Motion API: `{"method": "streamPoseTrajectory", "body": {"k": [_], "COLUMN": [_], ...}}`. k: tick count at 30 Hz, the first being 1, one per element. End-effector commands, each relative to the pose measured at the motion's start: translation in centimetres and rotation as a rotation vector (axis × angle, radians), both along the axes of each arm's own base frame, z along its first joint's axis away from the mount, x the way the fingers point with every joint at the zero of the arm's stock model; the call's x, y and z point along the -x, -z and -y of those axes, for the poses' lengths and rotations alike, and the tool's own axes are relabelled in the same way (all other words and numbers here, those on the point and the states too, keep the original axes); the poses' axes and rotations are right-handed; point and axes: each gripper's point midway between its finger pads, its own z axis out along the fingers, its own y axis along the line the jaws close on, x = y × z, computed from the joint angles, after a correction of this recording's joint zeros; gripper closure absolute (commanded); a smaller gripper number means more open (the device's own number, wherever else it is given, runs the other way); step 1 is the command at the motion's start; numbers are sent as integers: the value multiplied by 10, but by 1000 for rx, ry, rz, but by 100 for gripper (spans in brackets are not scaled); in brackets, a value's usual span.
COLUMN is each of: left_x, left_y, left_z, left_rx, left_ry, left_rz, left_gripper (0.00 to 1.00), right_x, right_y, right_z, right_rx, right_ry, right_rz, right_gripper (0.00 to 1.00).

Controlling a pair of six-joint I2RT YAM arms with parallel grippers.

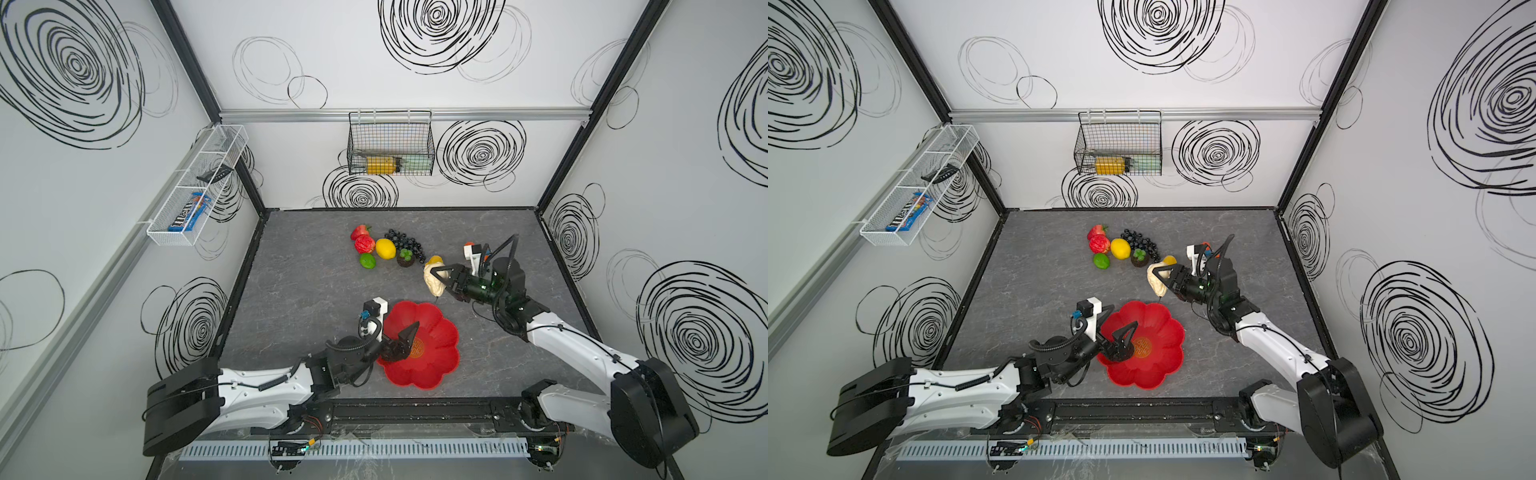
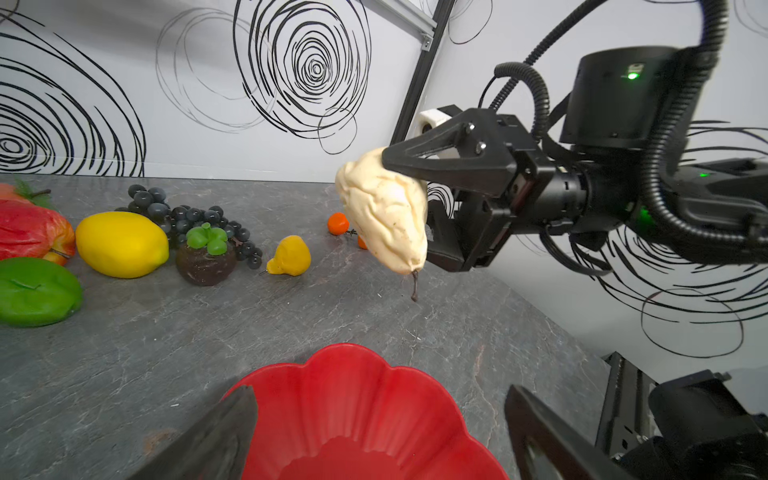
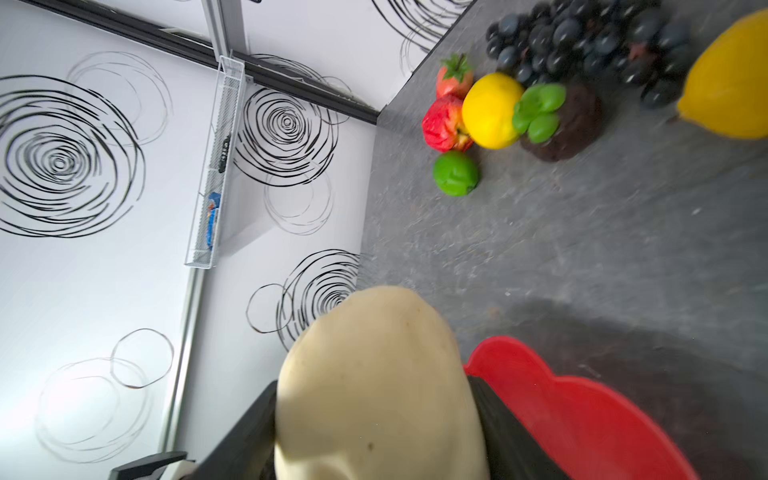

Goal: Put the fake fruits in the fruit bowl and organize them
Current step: 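Carry the cream pear toward the left gripper above the bowl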

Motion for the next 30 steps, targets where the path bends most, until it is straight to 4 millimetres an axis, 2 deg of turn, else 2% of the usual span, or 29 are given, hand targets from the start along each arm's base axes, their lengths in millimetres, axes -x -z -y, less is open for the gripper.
{"method": "streamPoseTrajectory", "body": {"k": [1,5,14,23,26,30], "left_x": [-9,-9,-10,-16,-16,-17], "left_y": [-35,-36,-37,-40,-40,-41], "left_z": [-2,1,19,18,16,14], "left_rx": [102,145,199,243,251,247], "left_ry": [-77,-69,-35,-68,-76,-82], "left_rz": [69,65,54,80,86,98], "left_gripper": [4,4,4,0,5,17], "right_x": [6,16,36,51,54,59], "right_y": [-16,-17,-19,-18,-20,-20], "right_z": [-5,-19,-45,-59,-62,-65], "right_rx": [-111,-138,-169,-190,-194,-203], "right_ry": [59,26,-9,-53,-61,-76], "right_rz": [-10,-16,-33,-53,-53,-58], "right_gripper": [27,34,34,34,34,35]}}
